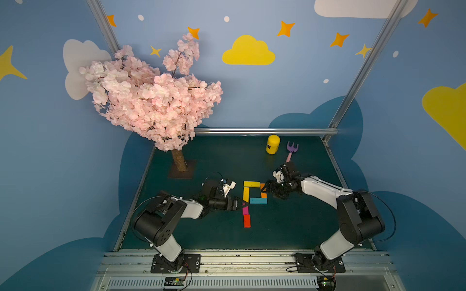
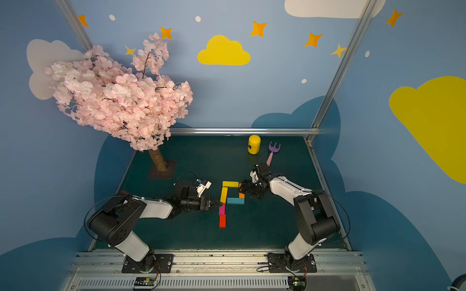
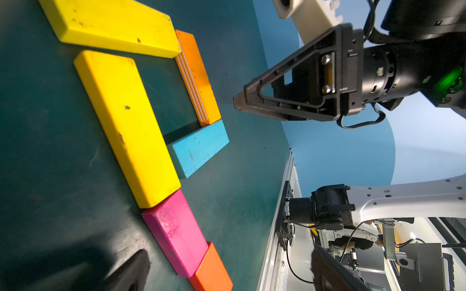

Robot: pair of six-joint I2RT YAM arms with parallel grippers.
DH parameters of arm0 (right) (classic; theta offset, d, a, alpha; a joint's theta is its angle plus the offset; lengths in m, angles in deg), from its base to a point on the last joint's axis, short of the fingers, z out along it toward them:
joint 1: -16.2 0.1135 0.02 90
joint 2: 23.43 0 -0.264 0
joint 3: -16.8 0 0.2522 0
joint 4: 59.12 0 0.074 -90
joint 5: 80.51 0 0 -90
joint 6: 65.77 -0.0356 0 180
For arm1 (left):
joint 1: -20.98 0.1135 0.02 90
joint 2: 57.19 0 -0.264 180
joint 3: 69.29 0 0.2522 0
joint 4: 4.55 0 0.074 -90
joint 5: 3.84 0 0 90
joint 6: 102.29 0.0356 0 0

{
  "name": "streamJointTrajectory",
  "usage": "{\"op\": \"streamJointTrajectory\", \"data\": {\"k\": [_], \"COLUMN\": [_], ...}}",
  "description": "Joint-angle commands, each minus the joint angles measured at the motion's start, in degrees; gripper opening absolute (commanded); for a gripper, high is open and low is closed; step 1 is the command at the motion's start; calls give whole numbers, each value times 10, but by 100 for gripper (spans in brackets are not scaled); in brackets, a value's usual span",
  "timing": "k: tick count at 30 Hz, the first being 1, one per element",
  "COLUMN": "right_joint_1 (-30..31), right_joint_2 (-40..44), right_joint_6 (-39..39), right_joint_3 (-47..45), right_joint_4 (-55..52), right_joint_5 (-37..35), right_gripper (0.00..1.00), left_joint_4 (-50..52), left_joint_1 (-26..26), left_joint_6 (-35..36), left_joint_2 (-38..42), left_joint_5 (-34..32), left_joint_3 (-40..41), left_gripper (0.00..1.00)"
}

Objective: Assemble the letter p with building blocks
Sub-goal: Adjust the building block at the center of the board.

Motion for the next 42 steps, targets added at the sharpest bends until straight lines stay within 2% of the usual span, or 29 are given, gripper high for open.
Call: {"op": "streamJointTrajectory", "data": {"k": [1, 34, 42], "right_joint_1": [-1, 2, 4], "right_joint_2": [0, -3, -4], "right_joint_6": [-2, -8, -9], "right_joint_3": [-13, -32, -31], "right_joint_4": [11, 25, 26], "right_joint_5": [7, 14, 15], "right_gripper": [81, 81, 81], "left_joint_4": [-13, -47, -26], "left_joint_1": [-5, -28, -27], "left_joint_6": [-3, -24, -11], "left_joint_2": [-13, -51, -41], "left_joint_5": [1, -3, -18], "left_joint_3": [-14, -31, -30], "left_gripper": [100, 100, 100]}}
